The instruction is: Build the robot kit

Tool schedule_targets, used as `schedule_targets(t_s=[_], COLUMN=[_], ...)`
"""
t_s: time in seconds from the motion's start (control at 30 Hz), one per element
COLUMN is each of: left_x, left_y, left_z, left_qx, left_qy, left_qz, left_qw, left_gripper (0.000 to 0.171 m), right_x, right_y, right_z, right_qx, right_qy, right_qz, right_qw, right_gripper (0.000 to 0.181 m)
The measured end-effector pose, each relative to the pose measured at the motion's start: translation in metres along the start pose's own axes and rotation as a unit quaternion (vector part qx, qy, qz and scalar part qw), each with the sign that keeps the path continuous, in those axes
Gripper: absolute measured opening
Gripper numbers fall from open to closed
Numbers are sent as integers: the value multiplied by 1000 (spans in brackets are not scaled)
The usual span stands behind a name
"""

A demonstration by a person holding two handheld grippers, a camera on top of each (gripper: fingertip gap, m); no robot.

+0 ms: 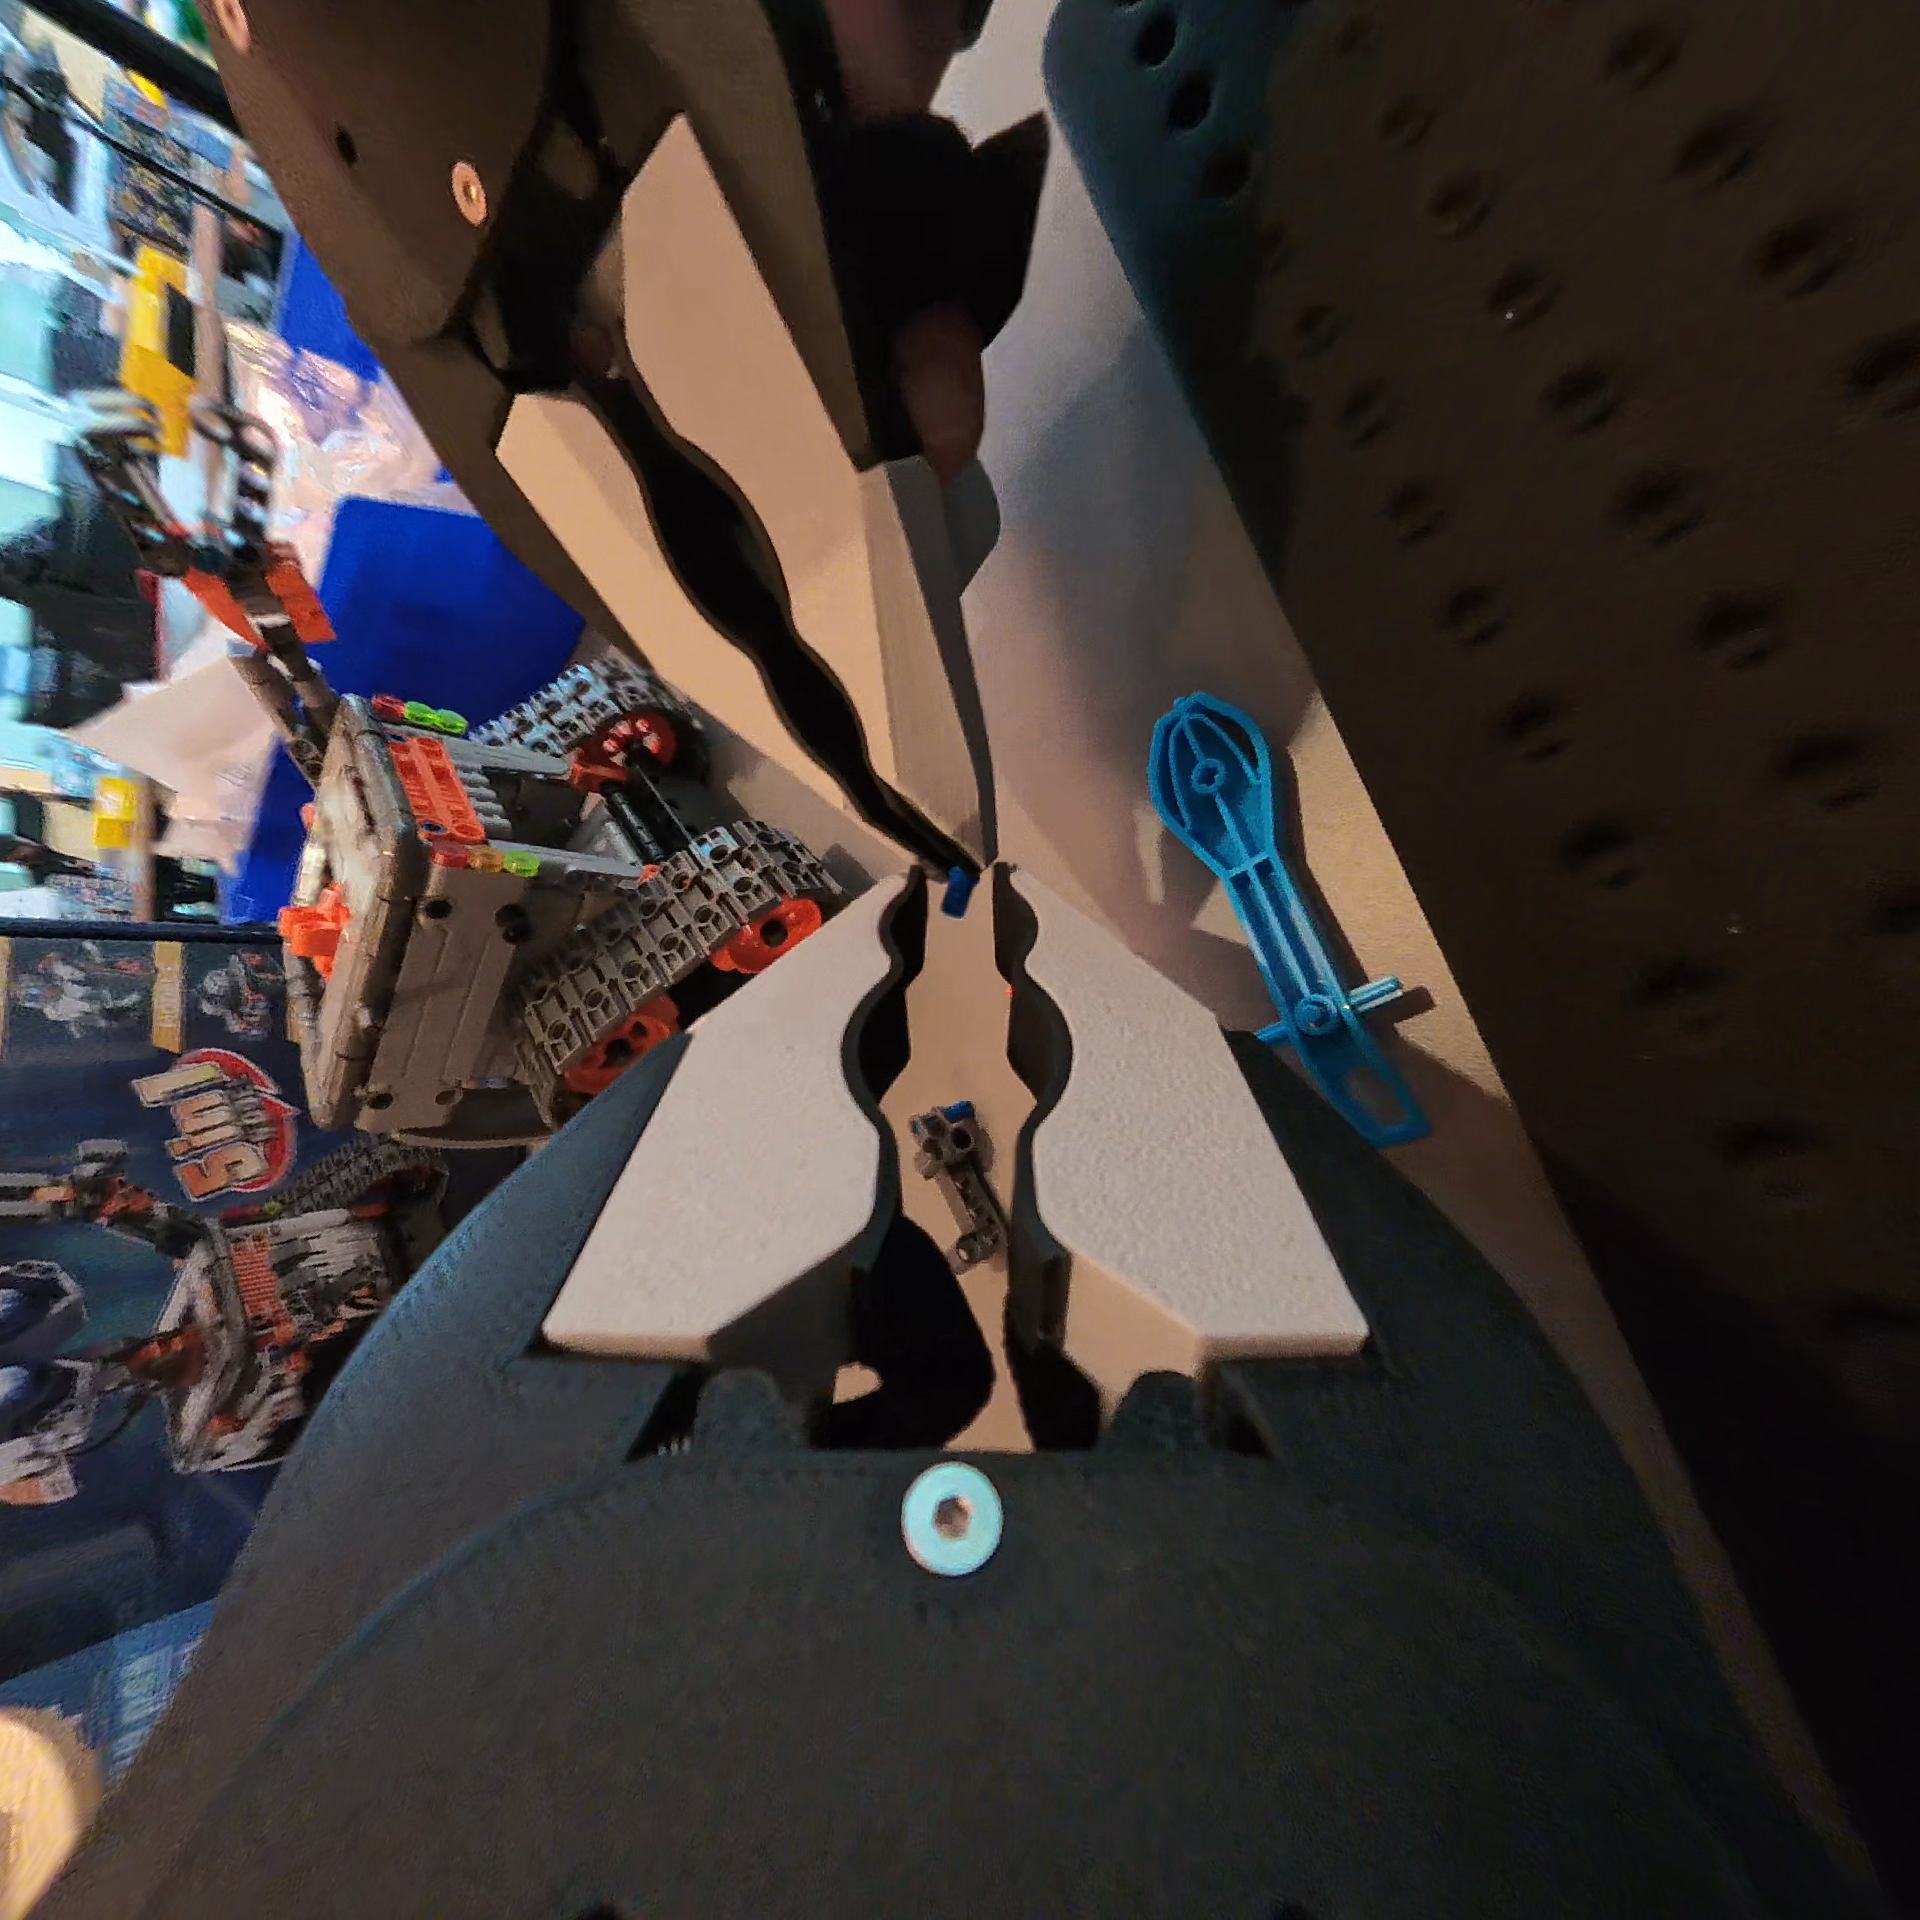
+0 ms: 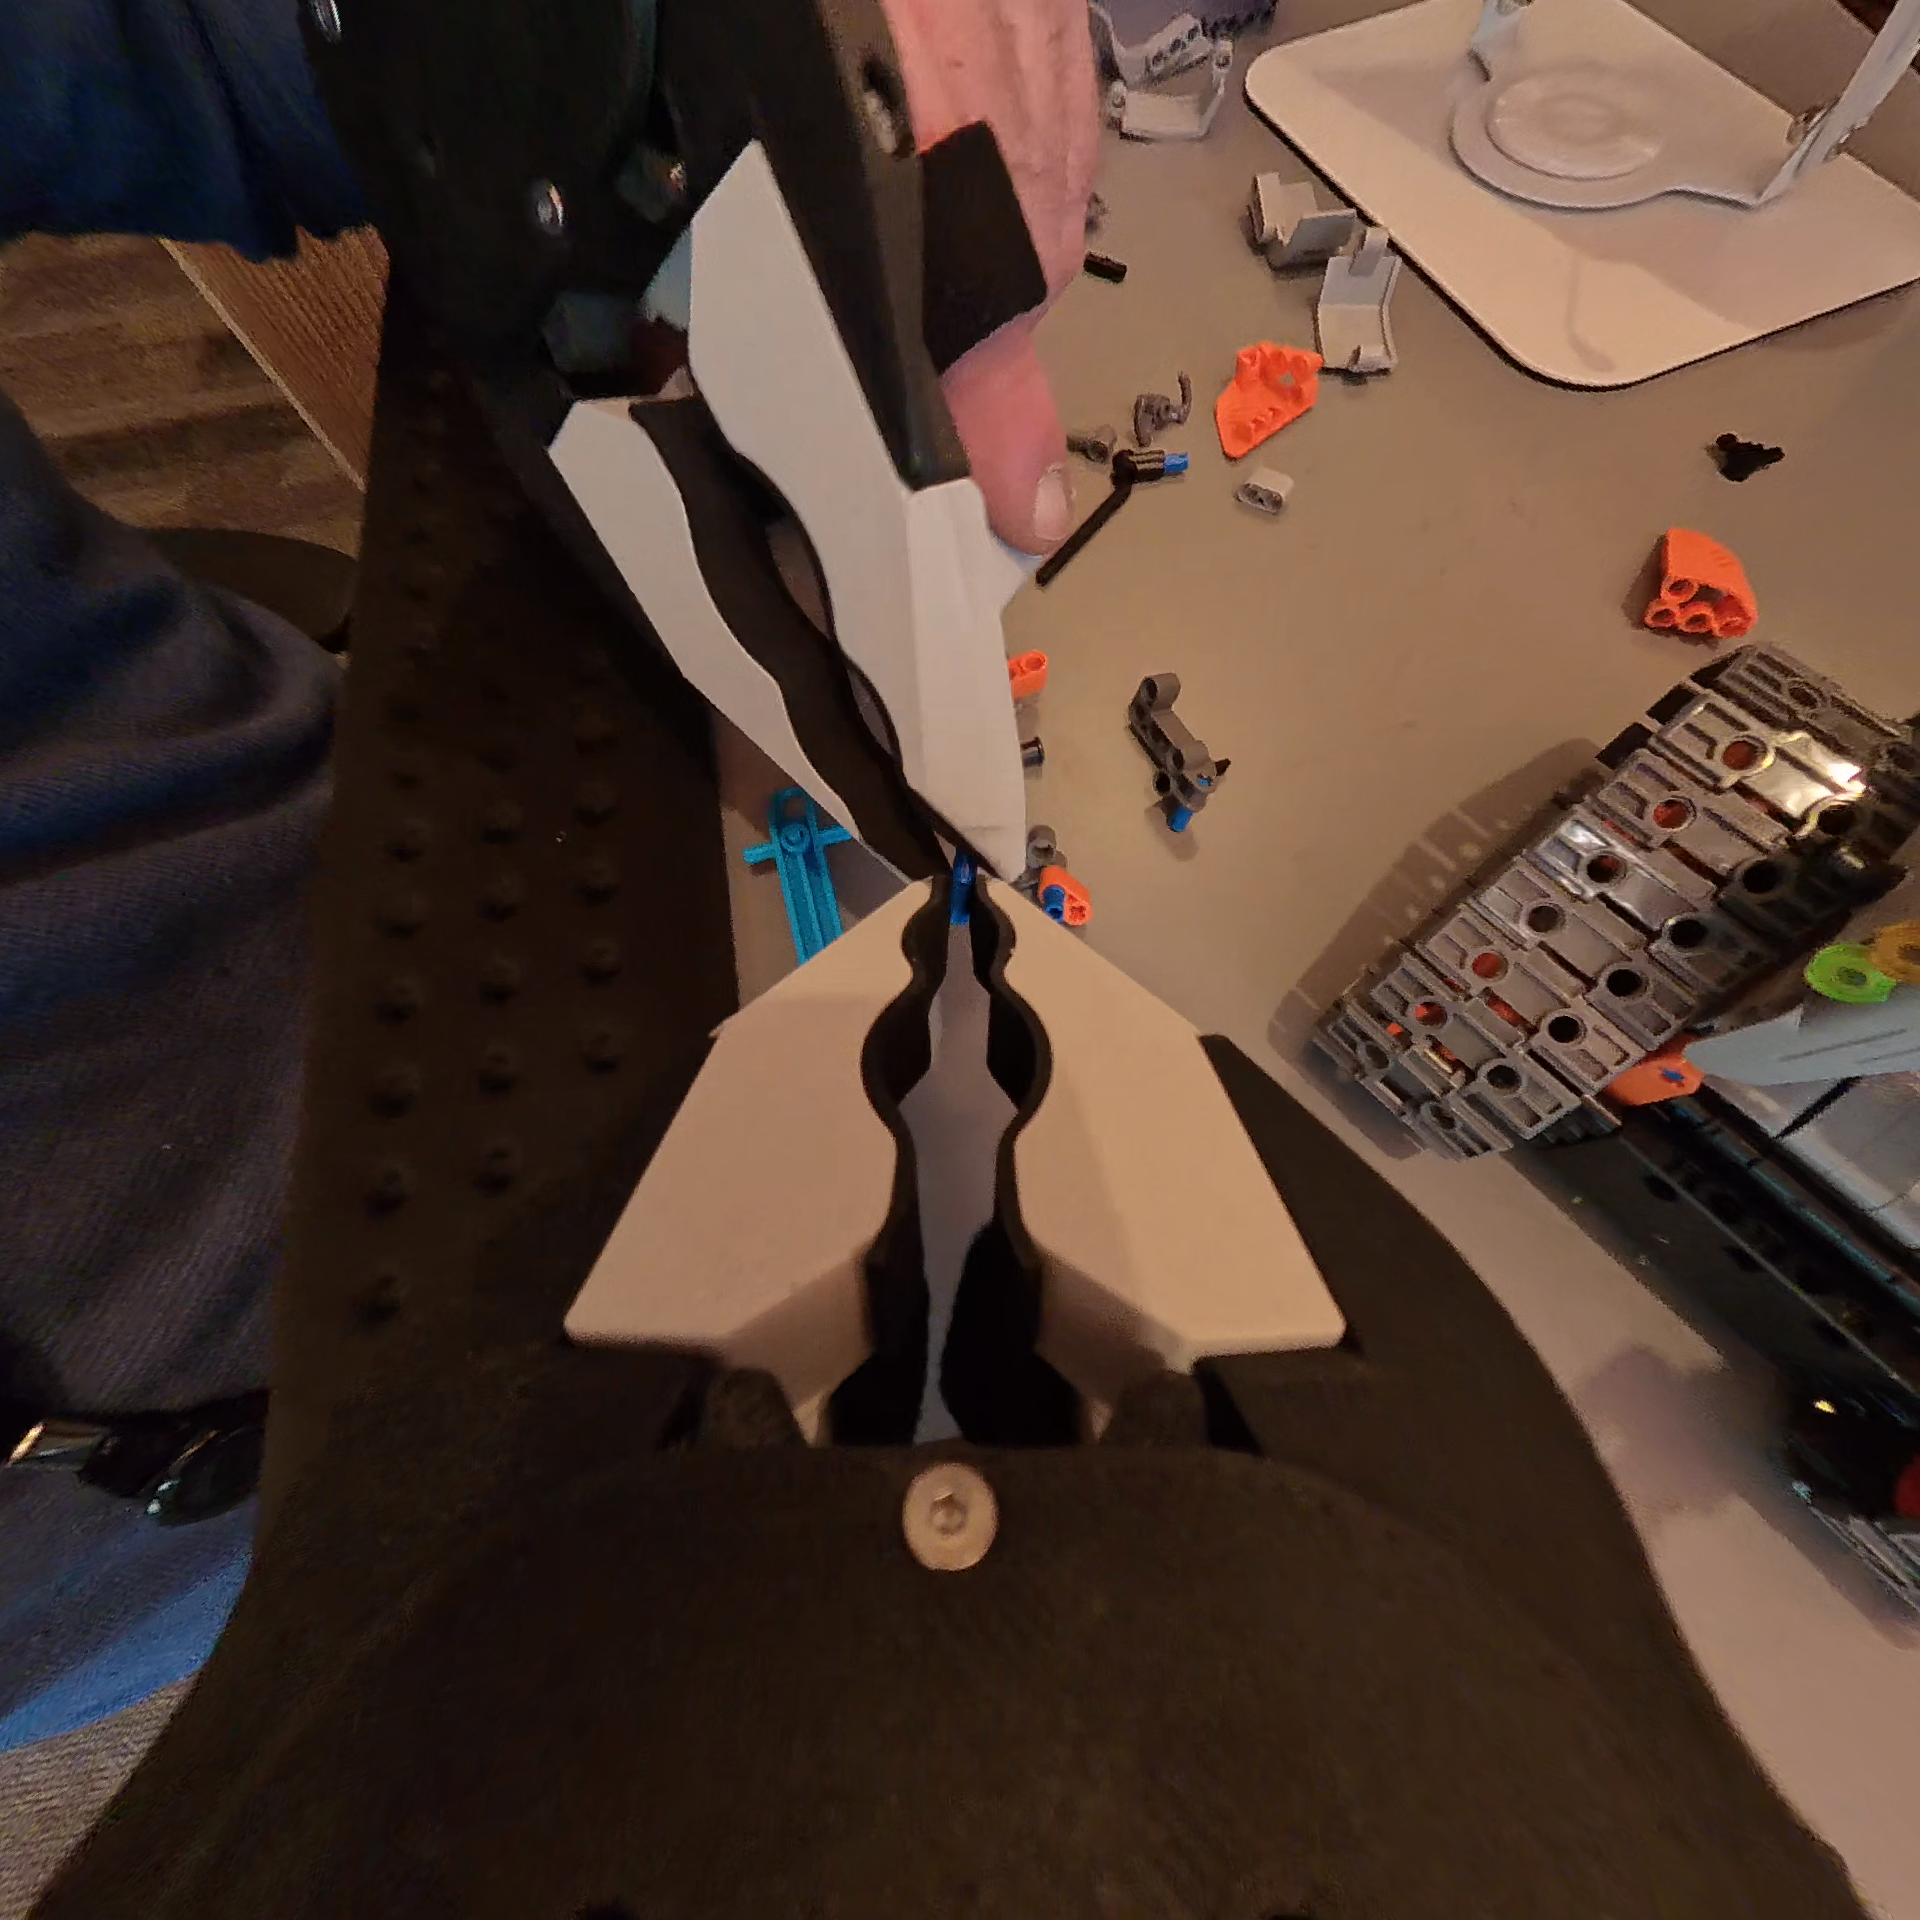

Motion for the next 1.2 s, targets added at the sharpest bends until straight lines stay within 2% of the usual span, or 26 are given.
schedule_targets(t_s=[0.23, 0.33, 0.4, 0.47, 0.6, 0.77, 0.87, 1.07, 1.2], left_x=[3, 17, 26, 34, 41, 52, 54, 54, 48], left_y=[5, 3, 2, 0, -5, -10, -12, -11, -4], left_z=[-9, -15, -21, -26, -31, -32, -31, -28, -31], left_qx=[-45, -44, -46, -45, -37, -32, -28, -23, -31], left_qy=[6, 26, 38, 49, 54, 62, 57, 45, 23], left_qz=[8, -23, -48, -68, -103, -127, -140, -166, -195], left_qw=[999, 998, 997, 995, 992, 989, 988, 985, 980], left_gripper=[2, 2, 1, 2, 2, 2, 2, 2, 2], right_x=[-13, -20, -14, -1, 17, 23, 23, 10, -7], right_y=[0, -6, -14, -22, -23, -26, -29, -25, -21], right_z=[-1, -3, 0, 8, 29, 48, 49, 39, 28], right_qx=[-28, -20, 6, 44, 62, 60, 67, 55, 28], right_qy=[-32, -44, -17, 43, 127, 166, 170, 94, 4], right_qz=[38, 37, 14, -32, -121, -162, -161, -112, -38], right_qw=[998, 998, 1000, 998, 983, 971, 970, 988, 999], right_gripper=[2, 12, 17, 27, 27, 25, 7, 5, 5])
Point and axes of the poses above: each gripper's, where its closed fingertips meet, z out along the fingers, x out of its underside, y = z × x across the jaws, the point moved 1 cm from there along -z, back along the fingers, and after that the axes turned 4 degrees about z, right-handed, at the moved point
